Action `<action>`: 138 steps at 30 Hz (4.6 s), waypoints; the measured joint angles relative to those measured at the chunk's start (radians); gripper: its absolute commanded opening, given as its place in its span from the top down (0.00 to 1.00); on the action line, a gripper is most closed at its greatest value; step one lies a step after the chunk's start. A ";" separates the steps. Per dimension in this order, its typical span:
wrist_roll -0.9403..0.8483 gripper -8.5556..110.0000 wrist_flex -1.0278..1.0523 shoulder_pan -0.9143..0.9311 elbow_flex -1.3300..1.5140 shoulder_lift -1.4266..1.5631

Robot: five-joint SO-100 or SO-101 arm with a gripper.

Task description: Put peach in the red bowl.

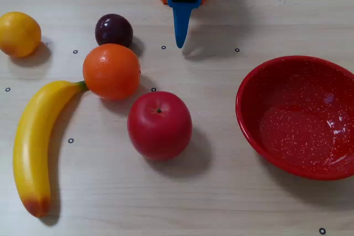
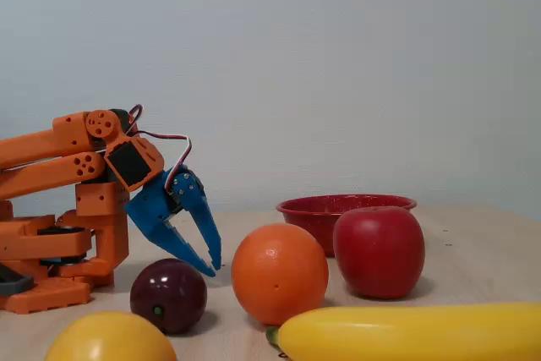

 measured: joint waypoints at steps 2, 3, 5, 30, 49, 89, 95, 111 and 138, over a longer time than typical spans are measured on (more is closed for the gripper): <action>0.000 0.93 0.000 0.000 0.000 0.000; 0.000 0.93 0.000 0.000 0.000 0.000; 0.000 0.93 0.000 0.000 0.000 0.000; 0.000 0.93 0.000 0.000 0.000 0.000; 0.000 0.93 0.000 0.000 0.000 0.000; 0.000 0.93 0.000 0.000 0.000 0.000; 0.000 0.93 0.000 0.000 0.000 0.000; -0.012 0.93 0.000 0.000 0.000 0.000; -0.103 0.93 -0.032 0.109 -0.360 -0.460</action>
